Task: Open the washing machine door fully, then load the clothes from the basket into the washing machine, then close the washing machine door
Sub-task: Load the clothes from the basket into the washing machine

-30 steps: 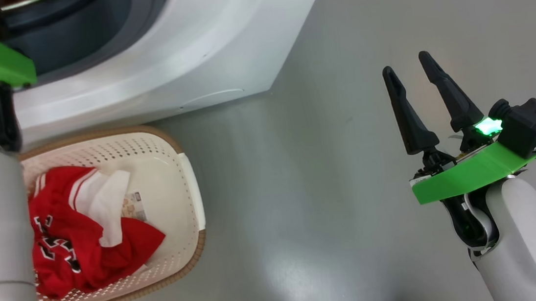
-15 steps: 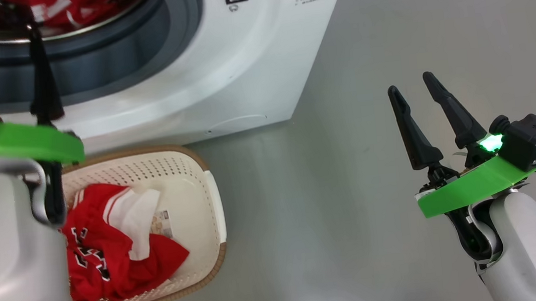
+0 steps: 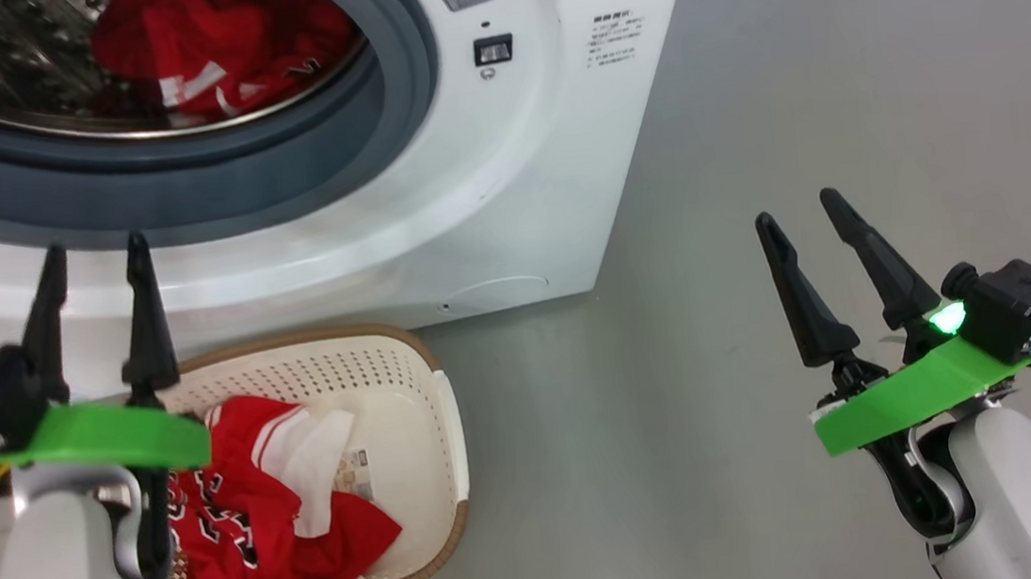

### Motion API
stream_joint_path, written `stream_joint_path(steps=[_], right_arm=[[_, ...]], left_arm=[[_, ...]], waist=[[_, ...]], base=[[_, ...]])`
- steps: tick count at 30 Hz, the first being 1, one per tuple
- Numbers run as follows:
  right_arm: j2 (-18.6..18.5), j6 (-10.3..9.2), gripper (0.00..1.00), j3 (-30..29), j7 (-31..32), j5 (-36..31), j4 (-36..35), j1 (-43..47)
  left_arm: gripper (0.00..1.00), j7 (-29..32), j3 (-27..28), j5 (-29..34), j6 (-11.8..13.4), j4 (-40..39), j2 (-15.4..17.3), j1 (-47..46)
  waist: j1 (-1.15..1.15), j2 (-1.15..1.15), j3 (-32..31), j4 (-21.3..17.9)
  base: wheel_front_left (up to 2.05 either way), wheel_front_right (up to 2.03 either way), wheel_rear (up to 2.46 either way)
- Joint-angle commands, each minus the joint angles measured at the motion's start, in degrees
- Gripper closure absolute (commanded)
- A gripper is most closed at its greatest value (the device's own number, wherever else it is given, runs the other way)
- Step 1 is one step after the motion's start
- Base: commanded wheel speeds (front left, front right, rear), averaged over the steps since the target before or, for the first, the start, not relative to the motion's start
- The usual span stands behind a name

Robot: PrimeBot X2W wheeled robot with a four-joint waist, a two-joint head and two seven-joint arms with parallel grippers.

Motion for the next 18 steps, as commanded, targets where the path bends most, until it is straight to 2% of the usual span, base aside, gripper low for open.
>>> stream_joint_path(steps=[1, 18], right_arm=[[-0.26, 0.09, 0.0, 0.98, -0.26, 0.37, -1.17, 1.28], [-1.11, 0.09, 0.0, 0.59, -0.26, 0.83, -0.75, 4.71]], left_arm=[[0.0, -0.29, 1.52, -0.69, -0.16, -2.34, 1.52, 1.39], [0.0, -0.29, 3.25, -1.01, -0.16, -12.25, -0.89, 16.09]], waist=[[0.0, 0.0, -1.23, 0.75], [0.0, 0.0, -7.04, 2.5]], base=[[0.0, 0.0, 0.0], [0.0, 0.0, 0.0]])
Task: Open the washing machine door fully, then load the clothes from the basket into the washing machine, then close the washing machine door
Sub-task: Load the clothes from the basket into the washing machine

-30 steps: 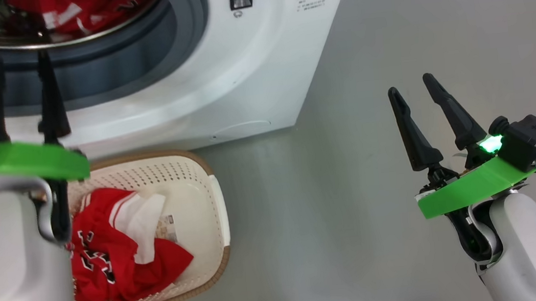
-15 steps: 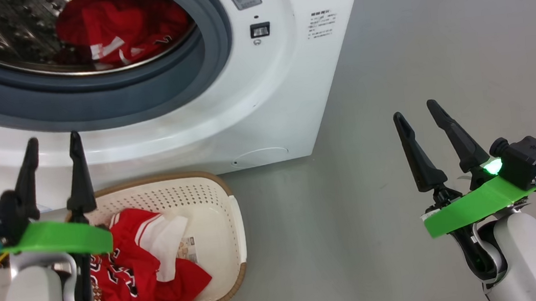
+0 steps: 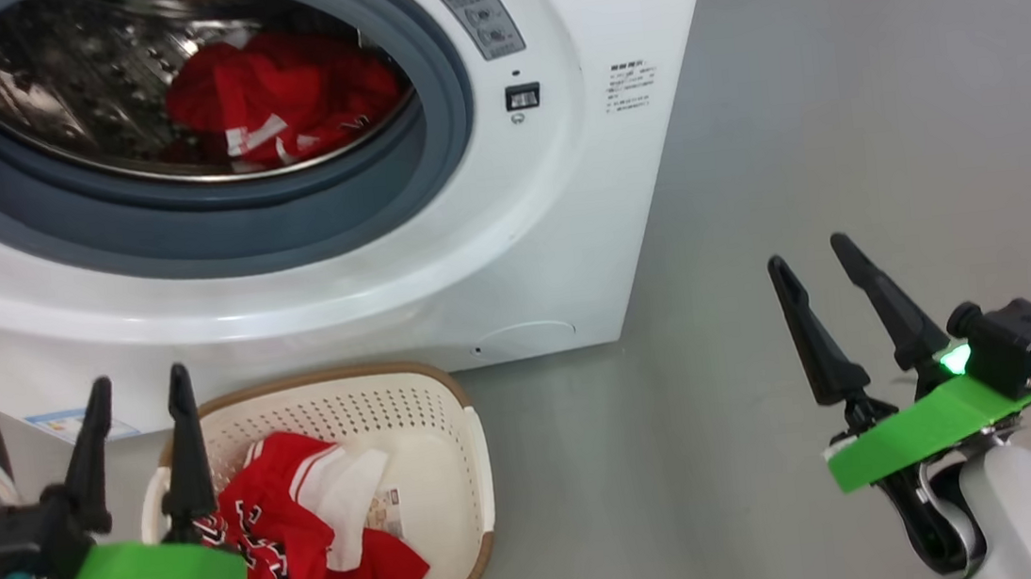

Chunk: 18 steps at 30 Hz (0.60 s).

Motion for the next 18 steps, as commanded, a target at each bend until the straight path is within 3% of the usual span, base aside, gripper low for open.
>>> stream_joint_path(steps=[1, 18], right_arm=[[-0.4, 0.09, 0.0, 0.85, -0.26, 0.64, -1.0, 1.44], [-1.78, 0.09, 0.0, 1.5, -0.26, 1.13, -0.46, 4.58]], left_arm=[[0.0, -0.29, 2.06, -0.6, -0.16, -2.2, 0.79, 1.01], [0.0, -0.29, 3.27, -0.3, 0.91, -7.24, -1.86, 9.88]], waist=[[0.0, 0.0, -1.57, 0.69], [0.0, 0.0, -6.12, 1.91]], base=[[0.0, 0.0, 0.0], [0.0, 0.0, 0.0]])
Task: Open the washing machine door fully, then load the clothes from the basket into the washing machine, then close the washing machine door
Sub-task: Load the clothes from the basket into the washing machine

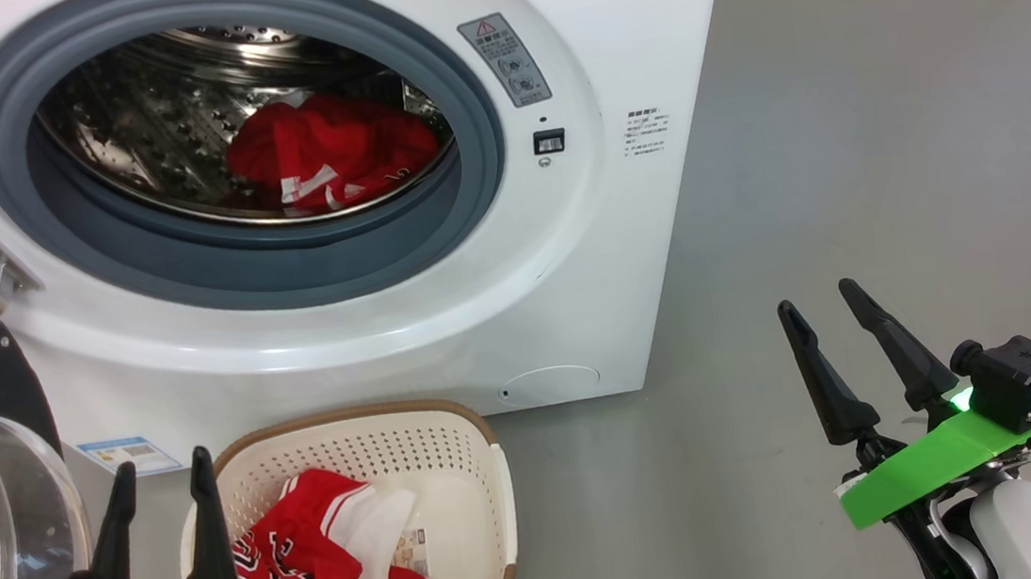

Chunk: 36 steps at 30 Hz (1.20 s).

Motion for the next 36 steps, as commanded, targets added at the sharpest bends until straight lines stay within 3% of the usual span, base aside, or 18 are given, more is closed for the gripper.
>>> stream_joint_path(steps=[1, 36], right_arm=[[-0.61, 0.09, 0.0, 1.06, -0.26, 0.84, -1.41, 0.87], [-0.62, 0.09, 0.0, 1.05, -0.26, 0.31, -1.82, -0.21]], left_arm=[[0.0, -0.29, 1.98, -0.33, 0.34, -1.96, 0.57, -0.2], [0.0, -0.29, 1.06, -0.43, 0.49, -1.25, 0.18, -2.0]], waist=[[0.0, 0.0, -0.19, 0.09], [0.0, 0.0, 2.61, -0.05]], base=[[0.0, 0.0, 0.0], [0.0, 0.0, 0.0]])
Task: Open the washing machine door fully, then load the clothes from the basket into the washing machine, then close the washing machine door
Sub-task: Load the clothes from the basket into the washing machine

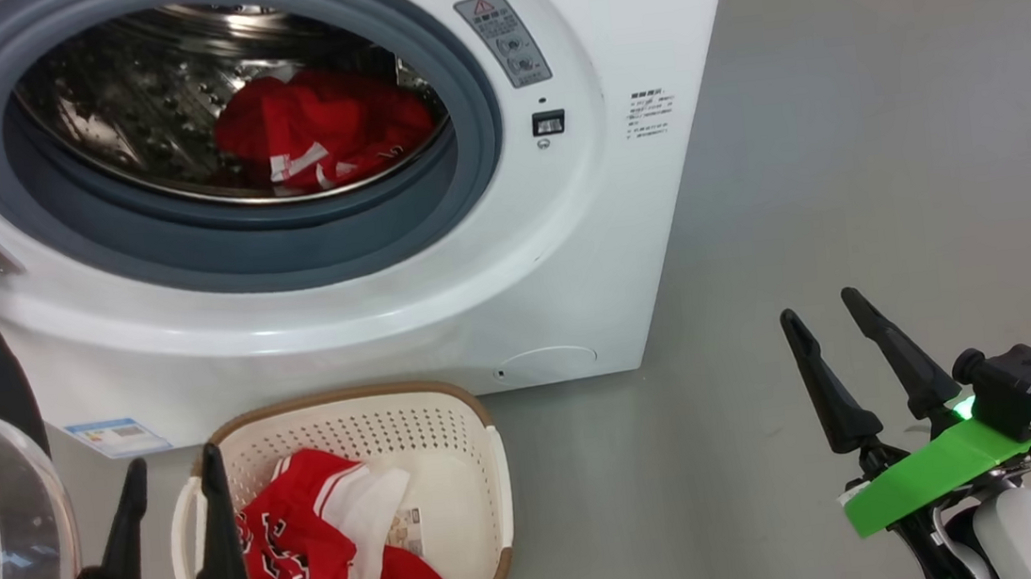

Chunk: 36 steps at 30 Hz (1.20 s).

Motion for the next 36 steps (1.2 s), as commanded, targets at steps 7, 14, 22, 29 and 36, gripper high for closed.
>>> stream_joint_path(steps=[7, 14, 22, 29, 36], right_arm=[[-0.09, 0.09, 0.0, 0.7, -0.26, 0.11, -2.15, -2.32], [0.7, 0.09, 0.0, 0.48, -0.26, 0.03, -2.57, -3.9], [1.4, 0.09, 0.0, 0.17, -0.26, -0.18, -3.36, -5.95], [2.34, 0.09, 0.0, 0.15, -0.26, -0.36, -4.34, -8.15], [2.95, 0.09, 0.0, 0.22, -0.26, -0.64, -5.01, -10.26]], left_arm=[[0.0, -0.29, 0.66, -0.13, 0.29, 1.91, 0.84, -4.99], [0.0, -0.29, 0.31, -0.18, 0.04, 5.14, 1.48, -8.09], [0.0, -0.29, 0.32, -0.22, -0.14, 9.38, 3.01, -11.87], [0.0, -0.27, -0.37, 0.11, -0.27, 14.59, 5.08, -15.97], [0.0, -0.21, -0.44, -0.48, -0.38, 21.85, 7.02, -20.26]], waist=[[0.0, 0.0, 3.7, -0.2], [0.0, 0.0, 7.59, -1.04], [0.0, 0.0, 12.53, -2.33], [0.0, 0.0, 17.62, -3.59], [0.0, 0.0, 21.98, -4.79]], base=[[0.0, 0.0, 0.0], [0.0, 0.0, 0.0], [0.0, 0.0, 0.0], [0.0, 0.0, 0.0], [0.0, 0.0, 0.0]])
